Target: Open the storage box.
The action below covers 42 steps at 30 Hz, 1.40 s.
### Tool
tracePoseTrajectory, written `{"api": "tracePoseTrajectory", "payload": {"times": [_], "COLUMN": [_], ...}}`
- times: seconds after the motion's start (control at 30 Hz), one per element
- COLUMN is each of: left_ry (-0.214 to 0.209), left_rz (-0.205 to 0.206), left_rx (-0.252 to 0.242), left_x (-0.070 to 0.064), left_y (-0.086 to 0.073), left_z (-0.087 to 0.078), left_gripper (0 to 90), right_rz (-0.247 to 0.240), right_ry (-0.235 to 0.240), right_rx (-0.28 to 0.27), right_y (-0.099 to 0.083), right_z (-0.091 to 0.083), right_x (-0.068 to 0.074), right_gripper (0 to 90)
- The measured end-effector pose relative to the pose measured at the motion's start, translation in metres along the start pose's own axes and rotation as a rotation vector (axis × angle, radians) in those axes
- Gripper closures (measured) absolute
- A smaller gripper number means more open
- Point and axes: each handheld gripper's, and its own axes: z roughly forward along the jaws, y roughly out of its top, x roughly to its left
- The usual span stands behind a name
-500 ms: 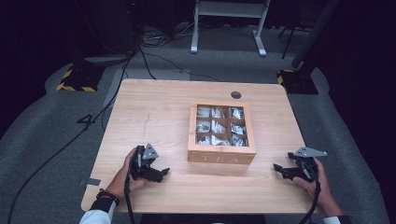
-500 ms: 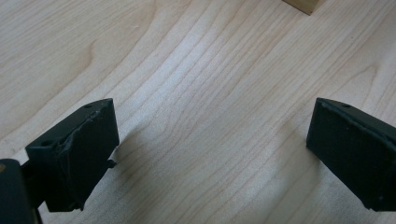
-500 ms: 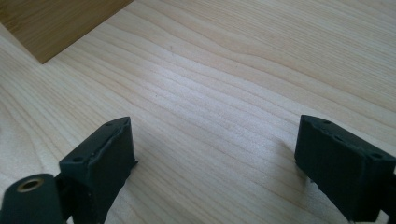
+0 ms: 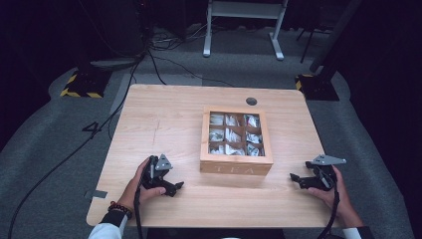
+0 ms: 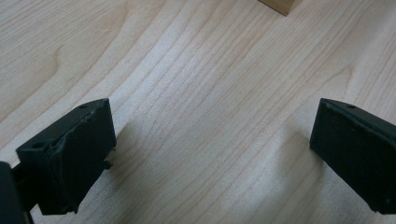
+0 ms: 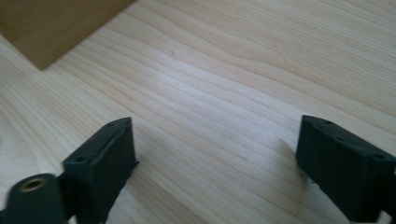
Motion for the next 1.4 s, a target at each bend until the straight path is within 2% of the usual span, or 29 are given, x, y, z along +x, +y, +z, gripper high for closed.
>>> {"api": "tracePoseTrajectory", "payload": {"times": [0.03,0.1,0.13,0.2,0.23,0.37,0.43,0.5,0.57,1.1,1.23,1.4], "left_ry": [0.001,0.001,-0.001,-0.001,-0.001,-0.002,-0.002,-0.004,-0.005,-0.01,-0.008,-0.008], "left_rz": [-0.001,0.0,0.0,0.001,0.002,0.005,0.005,0.007,0.009,0.014,0.013,0.013], "left_rx": [0.0,0.0,-0.002,-0.003,0.0,-0.001,-0.001,0.0,0.0,0.0,0.001,0.001], "left_x": [0.0,0.0,0.0,0.0,0.0,0.001,0.001,0.001,0.001,0.002,0.002,0.002], "left_y": [0.0,0.0,0.0,0.0,0.0,-0.001,-0.001,-0.001,-0.001,-0.001,-0.001,-0.001], "left_z": [0.0,0.0,0.0,0.0,0.0,0.0,0.0,-0.001,-0.001,-0.001,-0.001,-0.001], "left_gripper": [0.5,0.5,0.4,0.5,0.5,0.5,0.6,0.6,0.5,0.5,0.5,0.5], "right_rz": [-0.003,-0.015,-0.034,-0.039,-0.067,-0.143,-0.155,-0.186,-0.199,-0.252,-0.246,-0.222], "right_ry": [0.026,0.022,0.029,0.041,0.073,0.103,0.11,0.127,0.131,0.156,0.159,0.187], "right_rx": [-0.012,-0.013,-0.025,-0.036,-0.051,-0.079,-0.081,-0.089,-0.089,-0.07,-0.069,-0.062], "right_y": [0.004,0.006,0.013,0.016,0.025,0.042,0.045,0.054,0.058,0.086,0.087,0.086], "right_z": [0.0,0.001,-0.001,-0.002,-0.004,-0.009,-0.009,-0.009,-0.008,0.01,0.011,0.014], "right_x": [0.002,0.003,0.007,0.01,0.016,0.033,0.036,0.047,0.052,0.077,0.08,0.078], "right_gripper": [18.4,18.3,19.9,20.8,22.1,23.4,23.6,24.6,24.7,27.0,27.9,27.4]}}
